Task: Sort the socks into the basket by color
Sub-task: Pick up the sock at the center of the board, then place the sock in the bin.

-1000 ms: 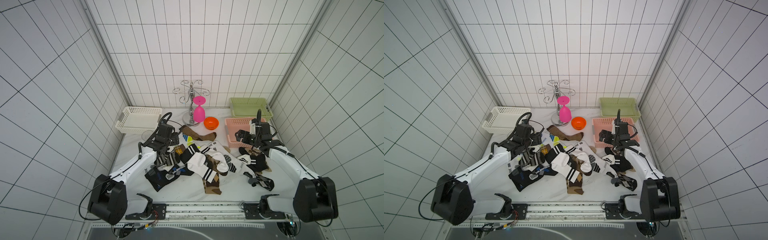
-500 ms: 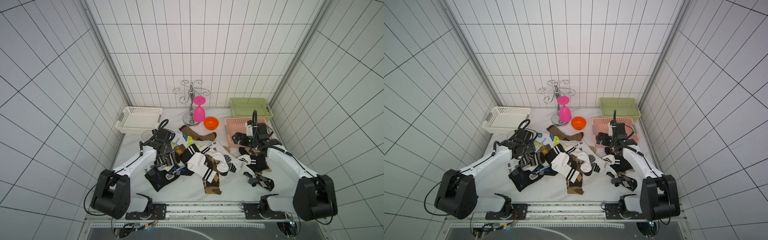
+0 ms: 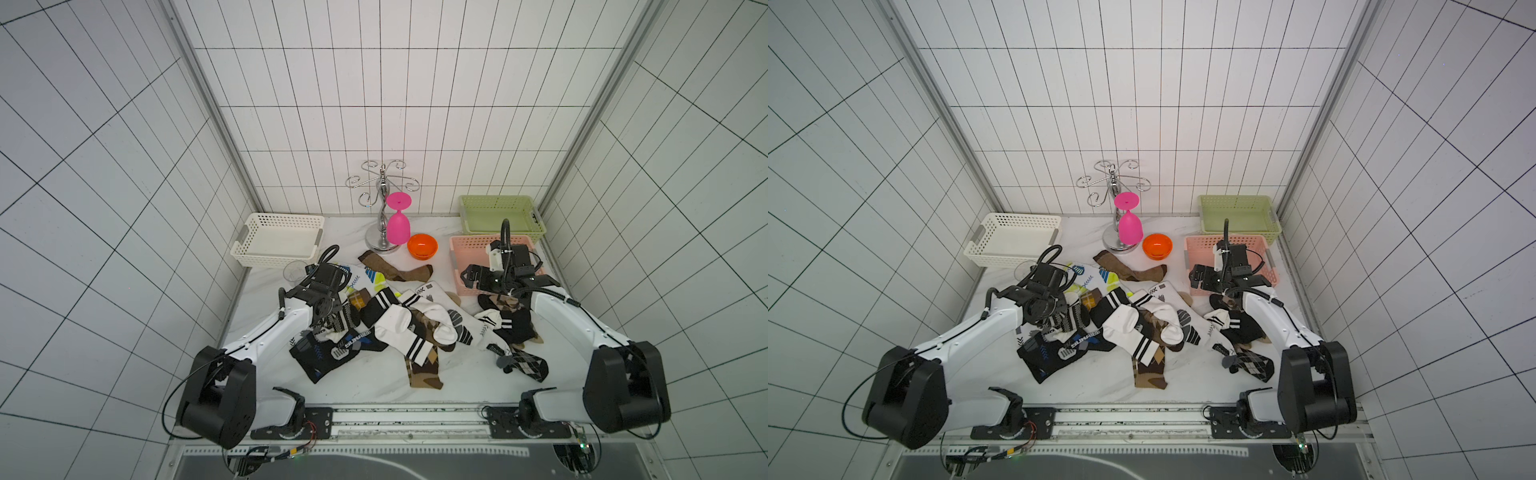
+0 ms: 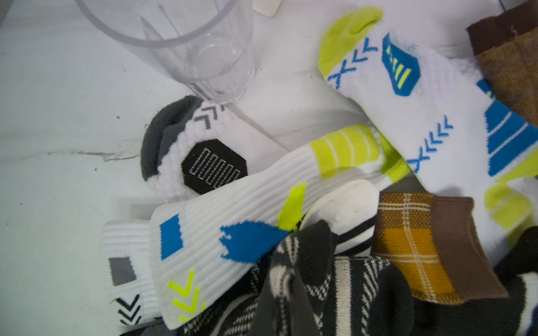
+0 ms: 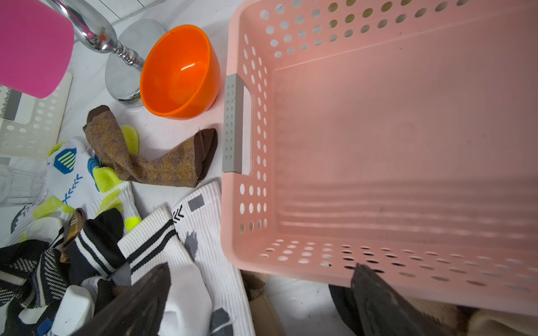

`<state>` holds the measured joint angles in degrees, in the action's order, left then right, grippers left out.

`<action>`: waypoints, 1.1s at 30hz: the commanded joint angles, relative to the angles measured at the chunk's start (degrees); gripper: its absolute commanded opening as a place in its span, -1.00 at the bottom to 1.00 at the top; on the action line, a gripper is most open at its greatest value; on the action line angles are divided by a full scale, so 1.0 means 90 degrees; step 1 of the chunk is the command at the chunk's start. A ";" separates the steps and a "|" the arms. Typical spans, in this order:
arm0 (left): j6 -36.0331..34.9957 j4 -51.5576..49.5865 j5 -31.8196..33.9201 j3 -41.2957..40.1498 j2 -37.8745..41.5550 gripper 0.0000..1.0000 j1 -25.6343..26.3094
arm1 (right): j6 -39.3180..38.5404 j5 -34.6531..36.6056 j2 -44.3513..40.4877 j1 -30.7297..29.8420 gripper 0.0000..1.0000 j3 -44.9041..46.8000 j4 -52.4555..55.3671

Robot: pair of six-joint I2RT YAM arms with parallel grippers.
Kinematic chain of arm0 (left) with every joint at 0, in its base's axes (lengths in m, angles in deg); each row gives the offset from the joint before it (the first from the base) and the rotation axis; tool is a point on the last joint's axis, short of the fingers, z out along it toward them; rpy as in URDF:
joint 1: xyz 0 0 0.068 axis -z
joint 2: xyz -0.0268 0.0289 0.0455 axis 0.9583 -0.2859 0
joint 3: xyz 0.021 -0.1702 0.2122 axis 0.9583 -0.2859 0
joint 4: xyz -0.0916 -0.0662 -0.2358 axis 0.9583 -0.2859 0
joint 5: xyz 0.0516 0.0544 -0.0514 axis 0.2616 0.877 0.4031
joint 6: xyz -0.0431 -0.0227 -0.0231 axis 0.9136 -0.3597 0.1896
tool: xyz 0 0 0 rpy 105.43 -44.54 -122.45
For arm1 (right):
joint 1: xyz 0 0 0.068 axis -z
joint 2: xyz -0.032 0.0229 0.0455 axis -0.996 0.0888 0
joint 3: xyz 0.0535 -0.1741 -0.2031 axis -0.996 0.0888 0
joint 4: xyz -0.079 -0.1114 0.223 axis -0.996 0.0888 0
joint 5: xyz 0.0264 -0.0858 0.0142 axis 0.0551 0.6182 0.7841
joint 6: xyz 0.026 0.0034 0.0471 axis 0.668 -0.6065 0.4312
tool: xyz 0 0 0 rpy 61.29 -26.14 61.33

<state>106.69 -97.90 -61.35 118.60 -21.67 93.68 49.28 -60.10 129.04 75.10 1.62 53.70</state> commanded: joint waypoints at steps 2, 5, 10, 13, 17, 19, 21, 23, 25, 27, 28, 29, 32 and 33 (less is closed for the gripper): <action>-0.0046 -0.0215 0.0023 0.0515 0.0333 -1.00 0.0164 | -0.0094 -0.0159 0.0145 -0.0107 0.97 -0.0850 0.0120; -0.0255 -0.0261 -0.0180 0.0860 0.0554 -1.00 0.0206 | -0.0130 -0.0200 0.0191 -0.0151 0.97 -0.0999 0.0133; -0.0516 -0.0170 -0.0248 0.1507 0.0743 -1.00 0.0211 | -0.0161 -0.0246 0.0236 -0.0180 0.97 -0.1262 0.0375; -0.0733 -0.0052 -0.0154 0.2020 0.0637 -1.00 0.0199 | -0.0152 -0.0284 0.0236 -0.0180 0.96 -0.1419 0.0424; -0.0921 0.0020 -0.0444 0.2899 0.0243 -1.00 -0.0191 | -0.0132 -0.0259 0.0218 -0.0192 0.96 -0.1560 0.0458; -0.0958 0.0122 -0.0687 0.3243 0.0075 -1.00 -0.0485 | -0.0113 -0.0240 0.0216 -0.0181 0.96 -0.1602 0.0458; -0.1059 0.0263 -0.0796 0.3613 -0.0137 -1.00 -0.0777 | -0.0110 -0.0221 0.0221 -0.0190 0.96 -0.1631 0.0482; -0.1150 0.0370 -0.0849 0.3985 -0.0384 -1.00 -0.1059 | -0.0093 -0.0210 0.0225 -0.0183 0.96 -0.1652 0.0468; -0.1202 0.0561 -0.0960 0.4284 -0.0669 -1.00 -0.1415 | -0.0084 -0.0210 0.0253 -0.0181 0.96 -0.1673 0.0467; -0.1200 0.0810 -0.1091 0.4511 -0.0963 -1.00 -0.1799 | -0.0091 -0.0219 0.0301 -0.0189 0.96 -0.1716 0.0476; -0.1190 0.0937 -0.1159 0.4633 -0.1107 -1.00 -0.1967 | -0.0093 -0.0211 0.0309 -0.0184 0.96 -0.1729 0.0486; -0.1186 0.1038 -0.1207 0.4776 -0.1279 -1.00 -0.2140 | -0.0103 -0.0187 0.0321 -0.0187 0.96 -0.1747 0.0479; -0.1295 0.1274 -0.1181 0.5230 -0.1812 -1.00 -0.2514 | -0.0132 -0.0189 0.0410 -0.0181 0.96 -0.1843 0.0506; -0.1352 0.1361 -0.1167 0.5349 -0.1991 -1.00 -0.2616 | -0.0142 -0.0192 0.0459 -0.0180 0.96 -0.1890 0.0530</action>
<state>96.11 -89.77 -71.17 163.49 -36.33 72.18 48.64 -61.61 132.05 73.92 -8.20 57.11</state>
